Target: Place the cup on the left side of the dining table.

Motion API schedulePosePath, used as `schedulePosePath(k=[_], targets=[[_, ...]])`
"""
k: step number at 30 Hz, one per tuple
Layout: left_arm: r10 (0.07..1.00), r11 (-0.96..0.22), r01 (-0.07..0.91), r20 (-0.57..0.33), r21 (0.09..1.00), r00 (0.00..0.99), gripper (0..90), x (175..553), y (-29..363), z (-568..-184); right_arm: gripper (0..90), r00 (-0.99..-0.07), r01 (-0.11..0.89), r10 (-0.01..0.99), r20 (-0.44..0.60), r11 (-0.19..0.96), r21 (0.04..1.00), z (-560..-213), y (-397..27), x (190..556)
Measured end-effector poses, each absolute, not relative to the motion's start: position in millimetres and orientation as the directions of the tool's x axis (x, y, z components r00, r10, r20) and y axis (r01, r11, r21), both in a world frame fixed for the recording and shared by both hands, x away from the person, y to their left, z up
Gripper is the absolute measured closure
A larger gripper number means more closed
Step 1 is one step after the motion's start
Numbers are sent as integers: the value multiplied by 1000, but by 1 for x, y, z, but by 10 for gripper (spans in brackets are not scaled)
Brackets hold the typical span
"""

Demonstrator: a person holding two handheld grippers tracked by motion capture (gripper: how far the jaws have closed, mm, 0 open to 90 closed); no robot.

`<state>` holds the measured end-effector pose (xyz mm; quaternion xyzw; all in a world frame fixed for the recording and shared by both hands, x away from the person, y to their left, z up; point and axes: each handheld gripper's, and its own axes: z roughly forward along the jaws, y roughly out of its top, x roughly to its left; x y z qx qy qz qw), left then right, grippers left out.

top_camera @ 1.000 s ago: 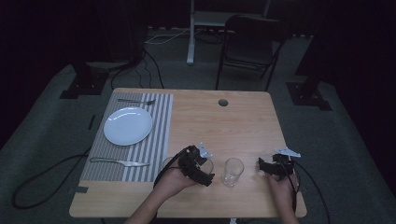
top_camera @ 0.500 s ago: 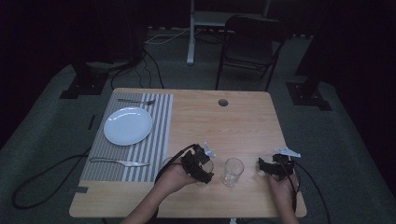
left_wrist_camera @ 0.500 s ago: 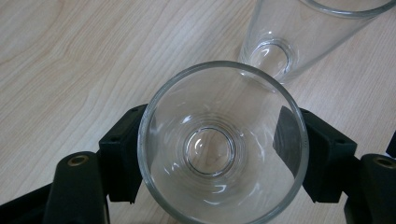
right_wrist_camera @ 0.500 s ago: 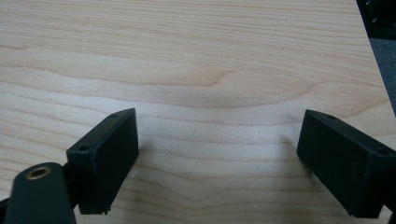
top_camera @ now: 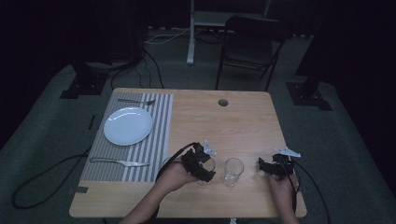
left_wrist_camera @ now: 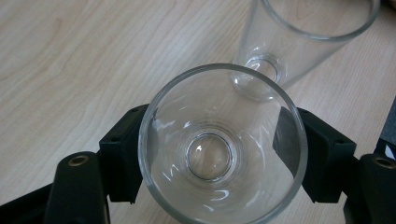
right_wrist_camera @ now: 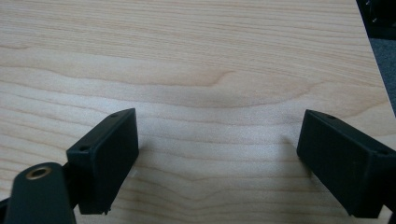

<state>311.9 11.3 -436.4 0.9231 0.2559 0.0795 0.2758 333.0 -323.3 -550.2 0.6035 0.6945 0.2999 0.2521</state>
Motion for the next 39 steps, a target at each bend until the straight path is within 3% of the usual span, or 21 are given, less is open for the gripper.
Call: schedulePosePath(k=[22, 39], targets=[[575, -672, 449, 33, 589, 818, 291, 332, 36, -407, 123, -145, 687, 989, 12, 92, 721, -550, -323, 333], [669, -611, 529, 26, 589, 743, 291, 355, 77, -406, 123, -145, 686, 989, 11, 92, 721, -550, -323, 333]])
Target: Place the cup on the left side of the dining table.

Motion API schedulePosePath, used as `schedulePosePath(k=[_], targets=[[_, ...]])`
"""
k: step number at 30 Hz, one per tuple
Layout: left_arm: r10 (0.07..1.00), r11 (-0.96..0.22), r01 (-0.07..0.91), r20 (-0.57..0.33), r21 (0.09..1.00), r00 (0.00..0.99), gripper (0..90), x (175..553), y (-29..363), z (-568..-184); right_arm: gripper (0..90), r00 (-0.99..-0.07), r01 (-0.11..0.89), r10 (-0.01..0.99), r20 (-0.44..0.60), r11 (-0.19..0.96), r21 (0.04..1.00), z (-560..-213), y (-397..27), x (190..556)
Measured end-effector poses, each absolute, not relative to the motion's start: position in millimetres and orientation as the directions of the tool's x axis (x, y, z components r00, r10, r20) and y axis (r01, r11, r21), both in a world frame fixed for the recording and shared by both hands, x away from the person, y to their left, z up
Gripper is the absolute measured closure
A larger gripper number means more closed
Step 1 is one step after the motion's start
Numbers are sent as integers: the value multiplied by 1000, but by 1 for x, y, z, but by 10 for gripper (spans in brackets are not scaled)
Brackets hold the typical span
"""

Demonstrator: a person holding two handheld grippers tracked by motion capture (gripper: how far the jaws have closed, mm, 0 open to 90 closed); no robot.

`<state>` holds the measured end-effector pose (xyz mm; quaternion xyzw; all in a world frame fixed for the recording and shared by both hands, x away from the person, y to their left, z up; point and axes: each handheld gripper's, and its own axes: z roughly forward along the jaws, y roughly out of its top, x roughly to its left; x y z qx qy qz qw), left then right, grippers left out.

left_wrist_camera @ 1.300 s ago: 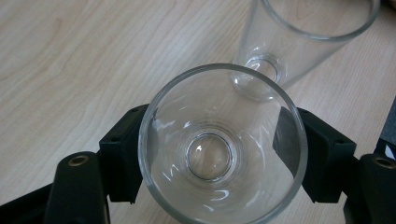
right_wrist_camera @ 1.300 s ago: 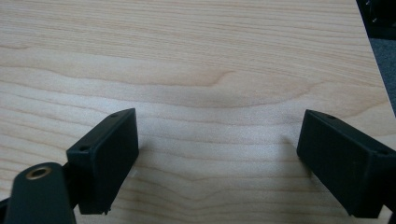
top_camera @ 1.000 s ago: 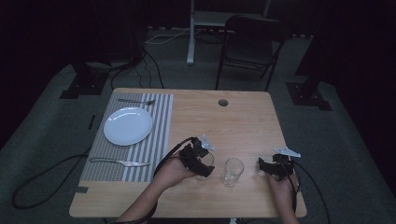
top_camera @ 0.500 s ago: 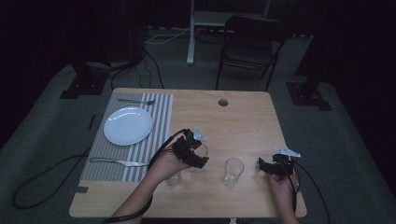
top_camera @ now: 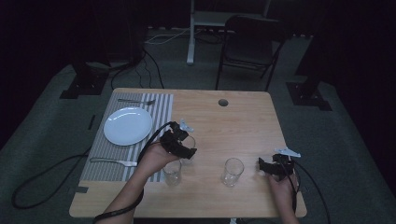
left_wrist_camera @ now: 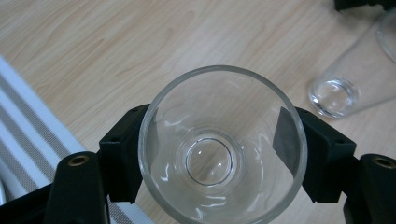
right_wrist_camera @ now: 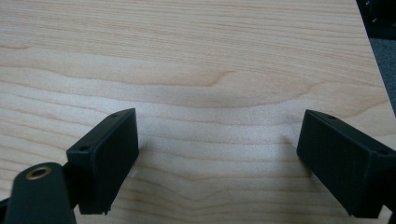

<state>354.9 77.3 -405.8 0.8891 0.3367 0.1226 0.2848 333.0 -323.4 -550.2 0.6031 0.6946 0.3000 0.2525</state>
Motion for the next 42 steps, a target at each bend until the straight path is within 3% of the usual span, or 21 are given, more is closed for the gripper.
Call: schedulePosePath(k=[20, 42], targets=[[825, -463, 643, 30, 610, 565, 292, 366, 156, -410, 128, -143, 686, 990, 12, 91, 722, -550, -323, 333], [894, -388, 711, 53, 586, 444, 291, 381, 208, -431, 134, -137, 686, 990, 13, 86, 722, -550, -323, 332]])
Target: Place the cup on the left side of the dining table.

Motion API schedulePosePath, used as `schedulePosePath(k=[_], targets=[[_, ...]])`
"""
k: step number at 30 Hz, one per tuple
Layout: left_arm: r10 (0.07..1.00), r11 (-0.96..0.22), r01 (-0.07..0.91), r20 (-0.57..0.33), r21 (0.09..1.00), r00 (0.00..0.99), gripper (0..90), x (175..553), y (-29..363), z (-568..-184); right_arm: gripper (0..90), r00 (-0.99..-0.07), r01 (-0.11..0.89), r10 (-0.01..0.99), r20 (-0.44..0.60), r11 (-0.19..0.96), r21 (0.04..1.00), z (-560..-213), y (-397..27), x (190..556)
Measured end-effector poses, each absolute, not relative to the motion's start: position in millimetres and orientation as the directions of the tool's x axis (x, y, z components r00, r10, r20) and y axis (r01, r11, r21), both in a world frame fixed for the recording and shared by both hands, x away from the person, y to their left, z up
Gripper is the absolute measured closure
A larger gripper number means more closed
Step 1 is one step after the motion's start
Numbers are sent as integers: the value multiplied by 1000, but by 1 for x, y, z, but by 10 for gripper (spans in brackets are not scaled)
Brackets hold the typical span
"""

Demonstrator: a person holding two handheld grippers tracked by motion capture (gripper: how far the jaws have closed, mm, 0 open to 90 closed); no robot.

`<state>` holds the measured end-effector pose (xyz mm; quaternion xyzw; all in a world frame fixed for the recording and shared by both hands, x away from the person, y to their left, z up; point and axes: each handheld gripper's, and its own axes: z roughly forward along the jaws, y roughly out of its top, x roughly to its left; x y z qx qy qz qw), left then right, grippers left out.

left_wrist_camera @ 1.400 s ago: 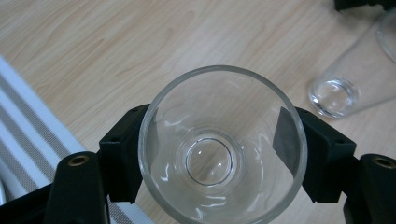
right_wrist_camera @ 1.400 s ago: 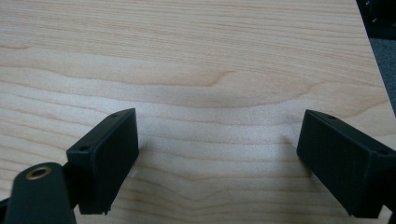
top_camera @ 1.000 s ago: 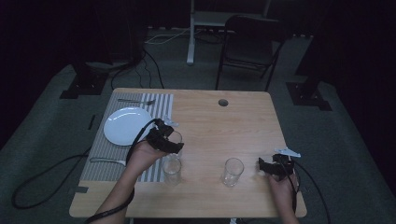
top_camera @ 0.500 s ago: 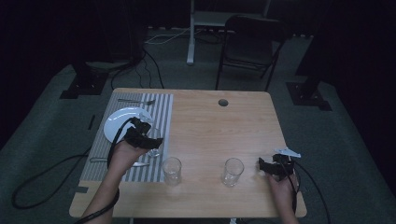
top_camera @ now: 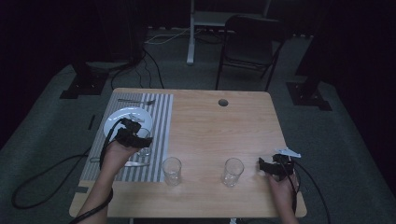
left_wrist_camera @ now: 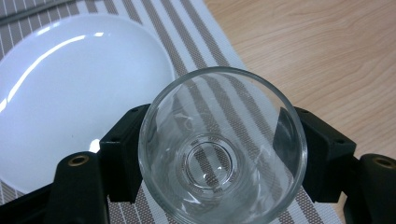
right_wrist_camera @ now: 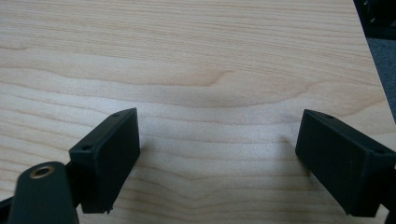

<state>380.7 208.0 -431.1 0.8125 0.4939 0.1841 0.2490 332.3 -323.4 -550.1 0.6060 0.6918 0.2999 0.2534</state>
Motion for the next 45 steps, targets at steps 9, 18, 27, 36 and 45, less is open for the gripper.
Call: schedulePosePath(k=[9, 18, 27, 36, 45], targets=[[905, -367, 727, 42, 580, 423, 291, 385, 215, -437, 134, -137, 687, 991, 13, 85, 722, -550, -323, 332], [910, -345, 730, 19, 590, 414, 290, 383, 221, -448, 134, -137, 687, 991, 13, 85, 722, -550, -323, 332], [908, -324, 671, 19, 667, 419, 287, 375, 225, -456, 134, -136, 687, 991, 13, 85, 722, -550, -323, 332], [916, -268, 687, -43, 675, 398, 93, 368, 233, -470, 134, -137, 686, 991, 13, 85, 722, -550, -323, 332], [936, -276, 690, 22, 669, 352, 2, 358, 236, -480, 134, -137, 687, 991, 12, 86, 722, -550, -323, 332]])
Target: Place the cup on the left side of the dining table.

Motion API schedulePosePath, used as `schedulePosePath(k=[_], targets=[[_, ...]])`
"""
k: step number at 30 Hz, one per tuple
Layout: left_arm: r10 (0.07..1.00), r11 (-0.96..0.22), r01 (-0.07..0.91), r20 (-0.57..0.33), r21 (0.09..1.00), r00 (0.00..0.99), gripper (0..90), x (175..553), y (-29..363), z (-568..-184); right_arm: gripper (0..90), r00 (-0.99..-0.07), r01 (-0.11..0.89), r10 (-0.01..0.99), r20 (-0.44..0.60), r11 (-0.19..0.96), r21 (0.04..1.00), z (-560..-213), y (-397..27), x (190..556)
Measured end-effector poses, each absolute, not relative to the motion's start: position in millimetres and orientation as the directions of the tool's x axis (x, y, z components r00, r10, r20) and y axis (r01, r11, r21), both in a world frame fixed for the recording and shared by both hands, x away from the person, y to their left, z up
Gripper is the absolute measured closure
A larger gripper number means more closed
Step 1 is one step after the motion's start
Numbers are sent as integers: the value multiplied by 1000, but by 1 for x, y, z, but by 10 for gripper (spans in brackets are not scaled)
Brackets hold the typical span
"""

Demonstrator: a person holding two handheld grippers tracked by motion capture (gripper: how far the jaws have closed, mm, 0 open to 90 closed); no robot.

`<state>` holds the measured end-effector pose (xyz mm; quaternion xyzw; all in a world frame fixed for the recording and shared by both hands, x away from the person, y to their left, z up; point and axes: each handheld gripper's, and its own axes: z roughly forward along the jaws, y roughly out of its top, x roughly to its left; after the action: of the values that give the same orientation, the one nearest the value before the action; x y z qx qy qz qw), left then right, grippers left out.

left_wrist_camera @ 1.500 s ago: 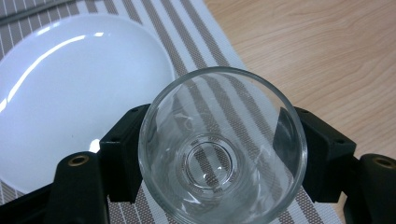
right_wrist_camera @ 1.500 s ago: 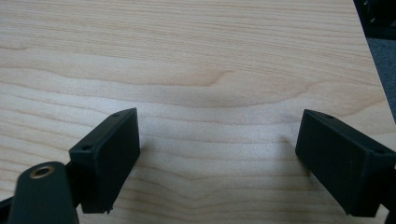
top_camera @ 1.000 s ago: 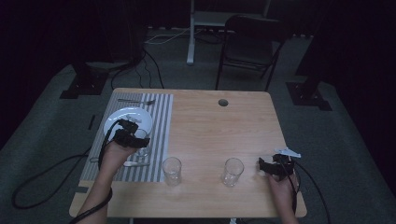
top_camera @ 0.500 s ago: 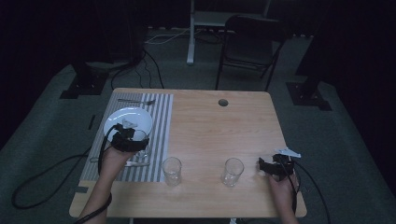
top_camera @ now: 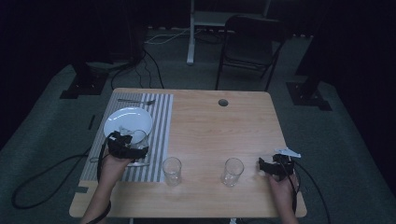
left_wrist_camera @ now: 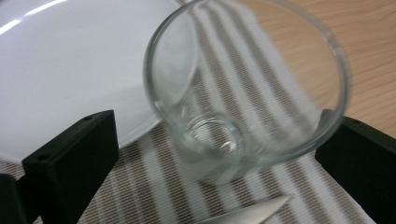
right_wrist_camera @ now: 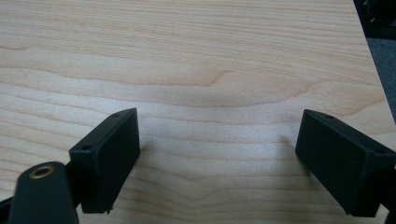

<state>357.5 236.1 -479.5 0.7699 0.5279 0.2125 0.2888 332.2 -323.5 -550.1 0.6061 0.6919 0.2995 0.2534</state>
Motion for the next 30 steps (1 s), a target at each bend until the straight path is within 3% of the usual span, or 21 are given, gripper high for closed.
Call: schedulePosePath(k=[30], targets=[[979, -146, 691, 3, 708, 204, 3, 302, 285, -503, 134, -136, 686, 991, 14, 84, 722, -550, -324, 332]])
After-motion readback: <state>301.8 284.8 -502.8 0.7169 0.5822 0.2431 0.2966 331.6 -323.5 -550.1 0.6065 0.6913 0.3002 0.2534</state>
